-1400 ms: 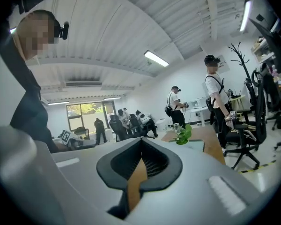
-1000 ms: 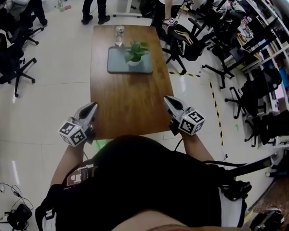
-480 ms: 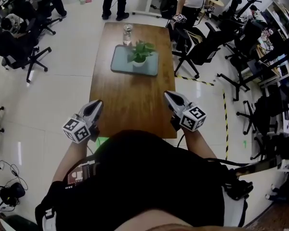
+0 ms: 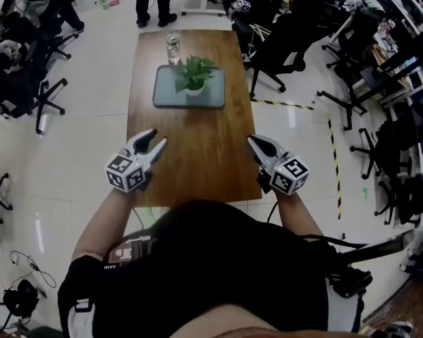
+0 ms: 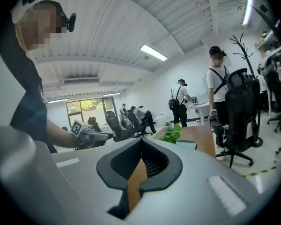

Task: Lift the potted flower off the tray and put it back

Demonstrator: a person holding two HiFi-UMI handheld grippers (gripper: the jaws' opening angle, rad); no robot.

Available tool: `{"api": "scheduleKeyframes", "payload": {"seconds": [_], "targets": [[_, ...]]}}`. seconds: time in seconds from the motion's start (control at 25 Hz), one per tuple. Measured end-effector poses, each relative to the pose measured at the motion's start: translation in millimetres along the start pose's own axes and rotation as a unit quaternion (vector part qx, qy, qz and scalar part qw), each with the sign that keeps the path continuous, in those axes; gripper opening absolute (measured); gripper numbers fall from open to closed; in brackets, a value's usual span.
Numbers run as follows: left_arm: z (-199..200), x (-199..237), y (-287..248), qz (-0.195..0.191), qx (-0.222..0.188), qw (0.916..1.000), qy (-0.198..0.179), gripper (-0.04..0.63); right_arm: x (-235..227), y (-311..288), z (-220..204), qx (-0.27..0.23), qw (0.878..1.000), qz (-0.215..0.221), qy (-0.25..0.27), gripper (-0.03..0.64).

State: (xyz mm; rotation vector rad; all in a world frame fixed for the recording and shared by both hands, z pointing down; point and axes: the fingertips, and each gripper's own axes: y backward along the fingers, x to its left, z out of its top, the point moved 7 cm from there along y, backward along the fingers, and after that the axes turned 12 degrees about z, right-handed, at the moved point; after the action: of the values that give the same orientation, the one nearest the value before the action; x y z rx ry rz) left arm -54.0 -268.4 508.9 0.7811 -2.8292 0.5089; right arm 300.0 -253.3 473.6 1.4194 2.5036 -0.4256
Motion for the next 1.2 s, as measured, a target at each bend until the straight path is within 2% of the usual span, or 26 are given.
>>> {"api": "scheduleKeyframes", "payload": {"seconds": [0.24, 0.4, 0.56, 0.76, 0.88, 1.0, 1.2], "targets": [[-14, 32, -85, 0.004, 0.056, 0.9983, -0.019, 0.355, -8, 6, -14, 0.001, 1.000, -0.021, -0.018, 0.015], [-30, 56, -146, 0.027, 0.083, 0.9951, -0.047, 0.433, -15, 6, -42, 0.020, 0.999, -0.016, -0.041, 0.014], [-41, 76, -213, 0.048, 0.091, 0.9917, -0.076, 0.510, -27, 7, -71, 0.034, 0.998, -0.007, -0.061, 0.014], [-61, 88, -283, 0.060, 0.117, 0.9833, -0.126, 0.545, -43, 1, -85, 0.006, 0.997, 0.001, -0.074, 0.014], [-78, 93, -316, 0.058, 0.126, 0.9844, -0.109, 0.558, -51, 4, -93, -0.002, 0.997, 0.008, -0.075, 0.015], [-85, 98, -342, 0.057, 0.114, 0.9877, -0.090, 0.563, -59, 11, -106, 0.002, 0.997, 0.006, -0.079, 0.015], [-94, 97, -360, 0.059, 0.112, 0.9864, -0.104, 0.561, -59, 15, -127, 0.003, 0.996, 0.002, -0.094, 0.015]]}}
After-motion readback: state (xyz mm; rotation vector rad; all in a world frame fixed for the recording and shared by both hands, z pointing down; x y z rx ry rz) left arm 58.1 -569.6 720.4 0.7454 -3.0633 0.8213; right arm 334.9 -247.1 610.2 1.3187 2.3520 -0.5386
